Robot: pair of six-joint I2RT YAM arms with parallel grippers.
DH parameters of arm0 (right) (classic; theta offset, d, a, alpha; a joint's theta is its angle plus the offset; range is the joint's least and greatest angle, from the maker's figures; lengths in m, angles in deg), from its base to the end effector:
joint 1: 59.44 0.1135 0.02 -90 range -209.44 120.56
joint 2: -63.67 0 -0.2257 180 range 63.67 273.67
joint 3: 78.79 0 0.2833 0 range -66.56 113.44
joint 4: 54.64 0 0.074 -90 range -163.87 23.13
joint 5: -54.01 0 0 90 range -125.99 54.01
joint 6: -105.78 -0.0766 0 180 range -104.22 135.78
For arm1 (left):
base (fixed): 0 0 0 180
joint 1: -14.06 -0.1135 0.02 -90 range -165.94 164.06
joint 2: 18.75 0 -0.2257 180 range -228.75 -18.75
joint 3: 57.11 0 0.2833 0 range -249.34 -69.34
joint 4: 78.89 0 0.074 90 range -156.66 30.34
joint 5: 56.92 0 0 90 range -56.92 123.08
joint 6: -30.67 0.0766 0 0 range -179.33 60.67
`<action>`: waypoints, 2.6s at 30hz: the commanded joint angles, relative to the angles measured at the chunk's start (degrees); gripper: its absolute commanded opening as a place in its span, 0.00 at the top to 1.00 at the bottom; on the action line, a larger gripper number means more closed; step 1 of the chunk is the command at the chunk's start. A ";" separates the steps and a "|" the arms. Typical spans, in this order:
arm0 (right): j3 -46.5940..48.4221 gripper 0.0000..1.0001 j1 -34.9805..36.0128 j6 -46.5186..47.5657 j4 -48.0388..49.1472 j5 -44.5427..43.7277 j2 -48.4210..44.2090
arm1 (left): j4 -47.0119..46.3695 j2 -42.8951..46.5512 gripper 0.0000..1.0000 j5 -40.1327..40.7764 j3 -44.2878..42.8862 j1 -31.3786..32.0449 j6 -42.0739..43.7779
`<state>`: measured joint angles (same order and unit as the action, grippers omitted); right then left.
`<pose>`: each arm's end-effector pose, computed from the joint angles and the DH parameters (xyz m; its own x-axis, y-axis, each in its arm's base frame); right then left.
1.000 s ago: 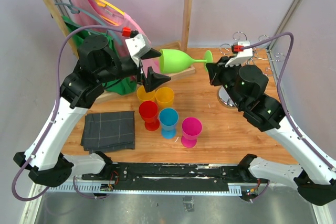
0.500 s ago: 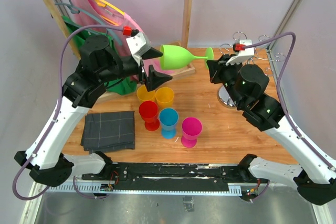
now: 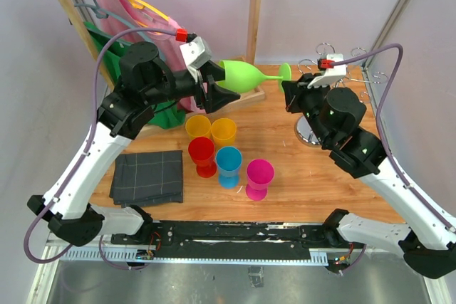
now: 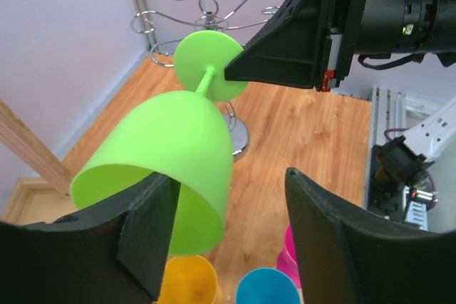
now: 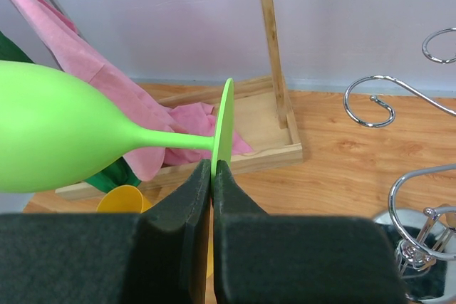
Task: Take the wine glass off the wine glass rack
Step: Place the wine glass at the center of the board.
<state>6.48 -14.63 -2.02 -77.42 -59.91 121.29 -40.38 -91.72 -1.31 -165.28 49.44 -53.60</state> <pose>0.2302 0.1849 0.4478 -0.0520 0.3423 -0.9382 -0.3589 0.8703 0.3374 0.2378 -0.2219 0.4847 0.0468 0.0678 -0.9966 0.9376 0.3413 0.0672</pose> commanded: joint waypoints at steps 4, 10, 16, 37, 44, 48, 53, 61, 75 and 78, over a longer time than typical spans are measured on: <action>1.86 0.99 1.98 1.85 2.03 1.08 -0.91 | -5.16 -1.07 0.62 -3.16 0.80 0.04 -3.56; 1.77 0.99 2.29 2.55 2.66 2.38 -0.98 | -6.21 -1.21 0.87 -4.98 1.66 0.07 -5.42; 0.98 0.67 2.37 3.17 3.36 4.29 -1.57 | -5.77 -0.74 1.00 -4.81 1.40 0.04 -5.52; 4.03 0.01 2.33 12.72 -5.64 -13.45 -11.52 | 23.05 1.11 1.00 5.80 -6.09 0.04 11.69; 6.32 0.01 2.35 12.67 -8.15 -15.97 -11.26 | 33.57 -11.38 1.00 13.54 -19.35 4.21 13.73; 6.54 0.01 2.38 11.90 -9.21 -18.19 -11.82 | 40.50 -17.48 1.00 17.21 -25.40 9.79 13.81; 6.59 0.01 2.36 10.81 -10.87 -19.95 -12.68 | 44.11 -21.53 1.00 21.75 -26.60 14.57 14.61; 6.30 0.01 2.41 8.41 -13.24 -21.08 -14.41 | 49.80 -29.49 1.00 25.54 -31.44 17.96 16.41; 6.65 0.01 2.39 6.50 -16.74 -21.49 -14.65 | 51.85 -39.09 1.00 28.18 -33.82 19.59 18.61; 6.73 0.01 2.39 6.37 -16.71 -21.11 -14.90 | 51.85 -40.40 1.00 27.63 -33.01 19.91 19.34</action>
<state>11.66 -13.07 5.35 -93.70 -80.10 106.89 10.64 -130.71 26.07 -197.30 68.32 -36.04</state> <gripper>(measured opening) 0.986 0.020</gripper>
